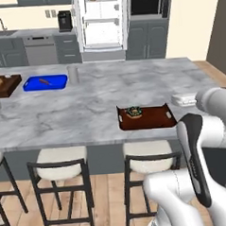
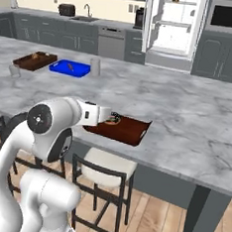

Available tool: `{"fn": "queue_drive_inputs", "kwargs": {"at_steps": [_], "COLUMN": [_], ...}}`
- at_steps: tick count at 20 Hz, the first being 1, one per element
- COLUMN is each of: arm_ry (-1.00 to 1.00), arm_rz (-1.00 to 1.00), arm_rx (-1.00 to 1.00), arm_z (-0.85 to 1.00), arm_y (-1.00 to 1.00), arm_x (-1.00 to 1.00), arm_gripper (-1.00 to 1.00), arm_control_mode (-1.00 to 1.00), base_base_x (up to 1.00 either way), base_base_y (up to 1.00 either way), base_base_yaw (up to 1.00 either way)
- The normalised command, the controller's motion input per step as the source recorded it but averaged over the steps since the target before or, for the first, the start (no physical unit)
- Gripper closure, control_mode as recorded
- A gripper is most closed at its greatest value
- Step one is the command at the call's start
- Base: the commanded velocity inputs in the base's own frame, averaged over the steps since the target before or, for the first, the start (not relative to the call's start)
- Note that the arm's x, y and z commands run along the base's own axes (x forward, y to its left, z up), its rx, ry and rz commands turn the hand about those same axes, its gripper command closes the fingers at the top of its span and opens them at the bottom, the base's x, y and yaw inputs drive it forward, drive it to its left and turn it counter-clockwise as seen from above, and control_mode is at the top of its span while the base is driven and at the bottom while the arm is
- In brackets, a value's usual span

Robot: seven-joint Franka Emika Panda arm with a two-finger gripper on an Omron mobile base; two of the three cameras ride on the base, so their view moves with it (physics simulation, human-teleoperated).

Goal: Take the donuts from the fridge and place them on the empty tray on the dining counter.

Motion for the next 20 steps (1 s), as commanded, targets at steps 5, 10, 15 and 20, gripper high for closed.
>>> {"fn": "queue_drive_inputs", "kwargs": {"at_steps": [5, 10, 15, 20], "arm_ry": [0.00, 0.00, 0.00, 0.00], "arm_rz": [0.00, 0.00, 0.00, 0.00], "arm_rx": [0.00, 0.00, 0.00, 0.00], "arm_z": [0.00, 0.00, 0.00, 0.00], "arm_y": [0.00, 0.00, 0.00, 0.00], "arm_x": [0.00, 0.00, 0.00, 0.00], "arm_gripper": [-1.00, -1.00, -1.00, -1.00], "arm_control_mode": [1.00, 1.00, 1.00, 1.00], "base_base_x": [-0.55, 0.11, 0.41, 0.26], "base_base_y": [-0.75, -1.00, -1.00, -1.00], "base_base_yaw": [-0.04, -0.06, 0.00, -0.01]}}
